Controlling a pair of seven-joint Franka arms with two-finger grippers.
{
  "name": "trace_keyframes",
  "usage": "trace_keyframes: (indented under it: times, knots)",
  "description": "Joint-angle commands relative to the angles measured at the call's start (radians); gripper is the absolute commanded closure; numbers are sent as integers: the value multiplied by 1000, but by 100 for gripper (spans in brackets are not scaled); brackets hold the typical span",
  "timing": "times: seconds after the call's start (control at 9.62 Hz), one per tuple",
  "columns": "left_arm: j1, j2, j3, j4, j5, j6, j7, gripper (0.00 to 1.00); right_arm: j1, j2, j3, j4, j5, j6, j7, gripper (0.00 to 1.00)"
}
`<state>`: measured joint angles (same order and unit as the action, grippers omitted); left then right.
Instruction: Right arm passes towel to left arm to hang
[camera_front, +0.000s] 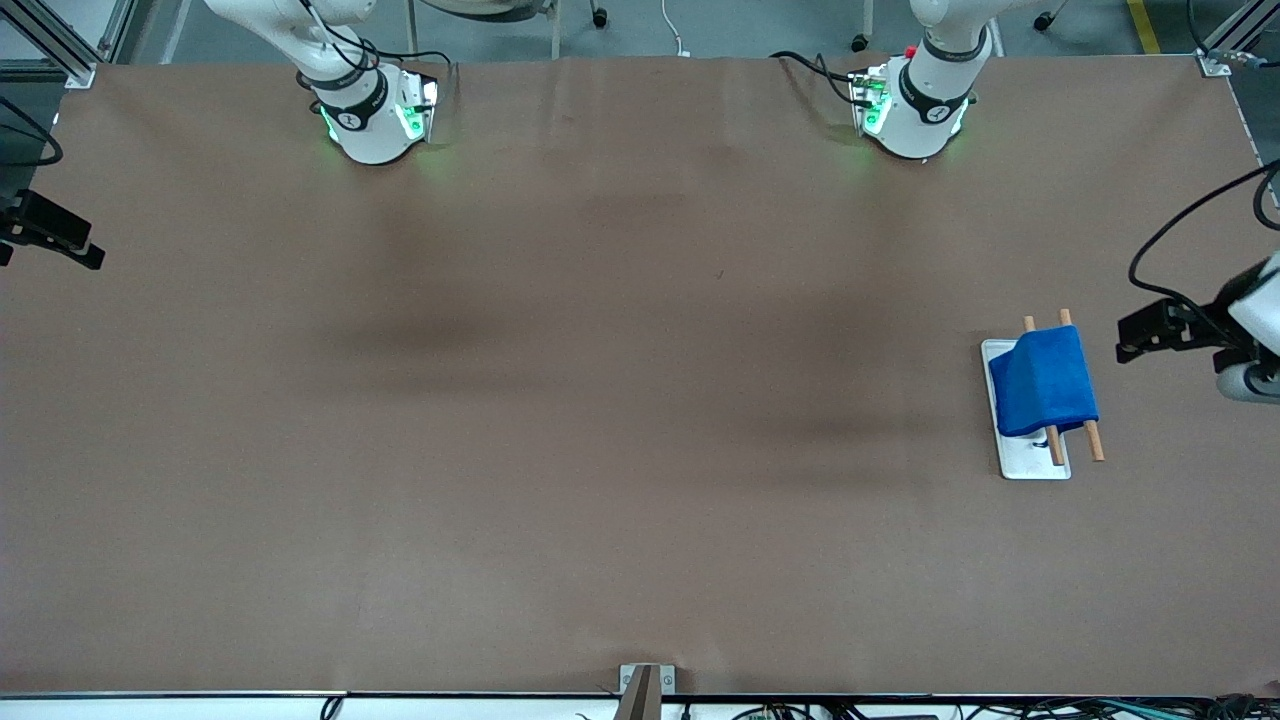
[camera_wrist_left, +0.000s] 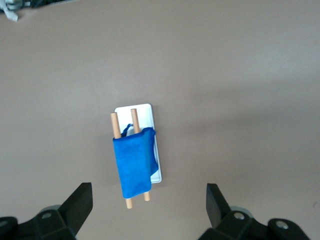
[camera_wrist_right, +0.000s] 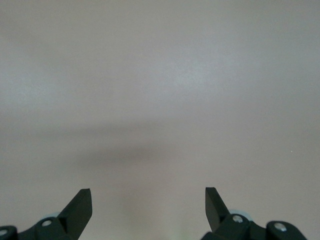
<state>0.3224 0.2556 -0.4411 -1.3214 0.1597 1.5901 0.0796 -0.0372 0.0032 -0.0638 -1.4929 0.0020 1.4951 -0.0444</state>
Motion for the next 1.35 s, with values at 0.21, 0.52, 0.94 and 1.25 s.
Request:
trace_keyframes:
  times: [0.21, 0.52, 0.94, 1.25]
  knots:
    - [0, -105, -74, -33, 35, 2, 17, 0, -1, -16, 1, -20, -2, 4, 15, 0]
    - [-135, -231, 110, -128, -99, -44, -49, 0, -3, -16, -2, -21, -2, 4, 15, 0]
    - [-319, -393, 281, -326, -127, -44, -126, 0, -9, -16, -2, -20, 0, 4, 15, 0]
    - [-361, -423, 320, -360, -127, -61, -164, 0, -9, -16, -2, -21, 0, 2, 15, 0]
